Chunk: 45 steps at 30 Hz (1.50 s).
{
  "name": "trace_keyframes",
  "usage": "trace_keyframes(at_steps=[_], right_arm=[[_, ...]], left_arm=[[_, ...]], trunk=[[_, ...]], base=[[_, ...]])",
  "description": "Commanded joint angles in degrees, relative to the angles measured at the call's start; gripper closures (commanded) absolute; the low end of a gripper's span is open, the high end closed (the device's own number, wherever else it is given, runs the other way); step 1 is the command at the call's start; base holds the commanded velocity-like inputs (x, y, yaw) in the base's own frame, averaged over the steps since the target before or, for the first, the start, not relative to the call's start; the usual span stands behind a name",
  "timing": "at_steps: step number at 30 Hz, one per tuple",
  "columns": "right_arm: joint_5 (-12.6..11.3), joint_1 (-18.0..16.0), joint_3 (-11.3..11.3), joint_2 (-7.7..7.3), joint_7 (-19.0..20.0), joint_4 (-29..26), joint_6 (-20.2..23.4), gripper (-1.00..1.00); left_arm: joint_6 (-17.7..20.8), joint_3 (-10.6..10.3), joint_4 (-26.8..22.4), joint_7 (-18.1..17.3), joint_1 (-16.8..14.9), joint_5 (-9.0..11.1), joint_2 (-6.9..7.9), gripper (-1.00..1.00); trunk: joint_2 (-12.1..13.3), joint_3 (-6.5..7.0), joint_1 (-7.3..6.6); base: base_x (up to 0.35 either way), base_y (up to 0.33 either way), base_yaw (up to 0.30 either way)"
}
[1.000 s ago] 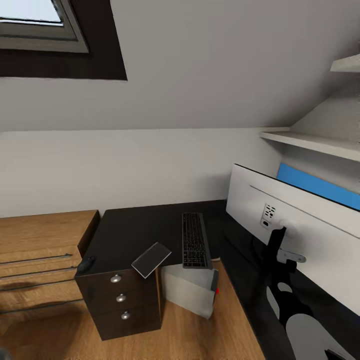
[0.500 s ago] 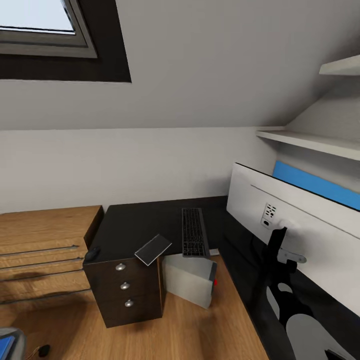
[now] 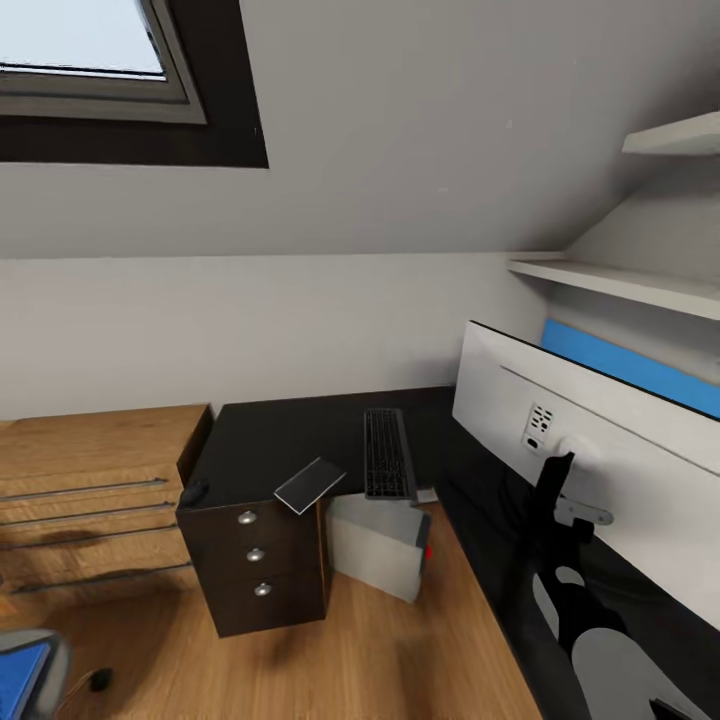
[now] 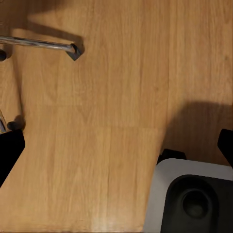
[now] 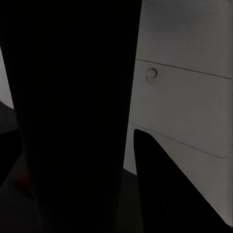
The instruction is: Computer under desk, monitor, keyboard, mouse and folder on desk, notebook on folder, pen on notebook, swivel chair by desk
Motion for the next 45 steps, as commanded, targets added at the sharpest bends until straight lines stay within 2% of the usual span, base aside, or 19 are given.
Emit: trace_keyframes(at_steps=[1, 16, 45], right_arm=[[0.4, -0.1, 0.1, 0.00, -0.3, 0.0, -0.4, 1.00], [0.4, -0.1, 0.1, -0.09, 1.1, 0.0, -0.3, 1.00], [0.4, -0.1, 0.1, -0.09, 1.1, 0.0, -0.3, 1.00]], left_arm=[[-0.2, -0.5, 0.0, 0.0, 0.0, 0.5, -0.01, -1.00], [-0.2, -0.5, 0.0, 0.0, 0.0, 0.4, -0.08, -1.00], [-0.2, -0.5, 0.0, 0.0, 0.0, 0.4, -0.08, -1.00]], trunk=[[-0.1, -0.07, -0.03], [-0.1, -0.07, -0.03], [-0.1, -0.07, -0.03]], base=[[-0.291, 0.000, 0.000], [-0.236, -0.013, 0.000], [-0.189, -0.132, 0.000]])
